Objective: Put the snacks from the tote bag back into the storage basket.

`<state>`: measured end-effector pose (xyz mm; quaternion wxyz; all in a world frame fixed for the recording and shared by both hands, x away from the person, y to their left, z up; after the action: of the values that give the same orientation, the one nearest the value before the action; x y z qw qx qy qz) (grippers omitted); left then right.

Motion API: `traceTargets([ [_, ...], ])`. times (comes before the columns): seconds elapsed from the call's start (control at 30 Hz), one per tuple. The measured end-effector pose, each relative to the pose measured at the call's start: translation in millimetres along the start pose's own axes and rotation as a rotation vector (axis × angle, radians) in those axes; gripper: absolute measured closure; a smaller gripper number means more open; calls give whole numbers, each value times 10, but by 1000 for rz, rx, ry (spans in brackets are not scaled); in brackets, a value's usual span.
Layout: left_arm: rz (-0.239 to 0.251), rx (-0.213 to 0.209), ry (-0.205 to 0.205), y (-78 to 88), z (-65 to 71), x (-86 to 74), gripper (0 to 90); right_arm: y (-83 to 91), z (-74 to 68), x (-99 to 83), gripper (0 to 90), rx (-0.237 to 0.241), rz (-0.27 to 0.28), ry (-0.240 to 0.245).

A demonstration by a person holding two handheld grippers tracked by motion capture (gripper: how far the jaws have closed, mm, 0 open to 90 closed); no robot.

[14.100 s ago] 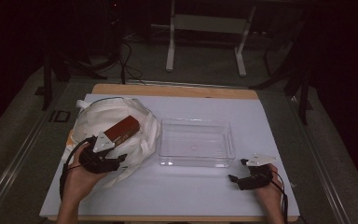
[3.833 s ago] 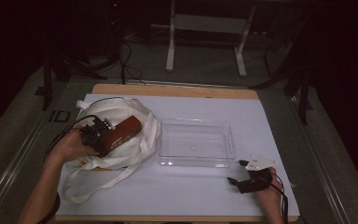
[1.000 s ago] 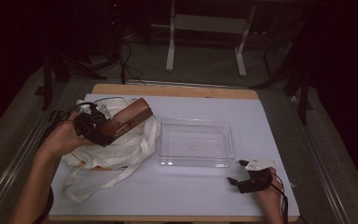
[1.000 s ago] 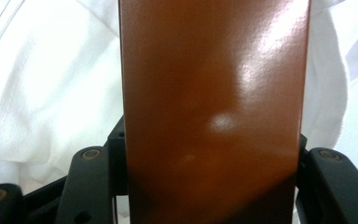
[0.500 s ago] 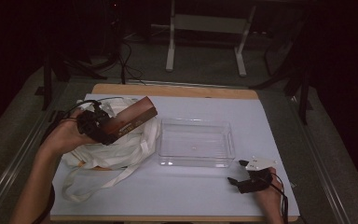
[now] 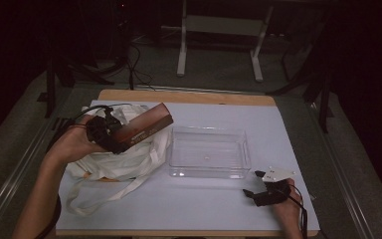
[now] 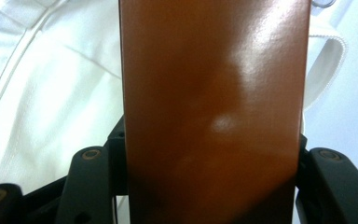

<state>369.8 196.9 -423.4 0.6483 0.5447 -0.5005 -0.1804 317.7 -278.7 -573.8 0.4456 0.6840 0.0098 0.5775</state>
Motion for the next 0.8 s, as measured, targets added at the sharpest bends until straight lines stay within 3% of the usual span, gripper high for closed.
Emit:
traceTargets([
  [0.8, -4, -22, -56, -44, 92, 180, 438, 0, 0, 0, 152, -1, 0, 1],
])
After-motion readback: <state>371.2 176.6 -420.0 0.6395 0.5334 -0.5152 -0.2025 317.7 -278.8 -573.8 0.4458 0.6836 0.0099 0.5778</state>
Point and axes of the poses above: each handheld gripper's, and its own axes: y roughly backward along the jaws, x roughly out of its top, z roughly to its right, the point moved 5 cm from there along -y, roughly forward along the jaws, and after that the axes turned 4 degrees about z, right-handed, at the moved point
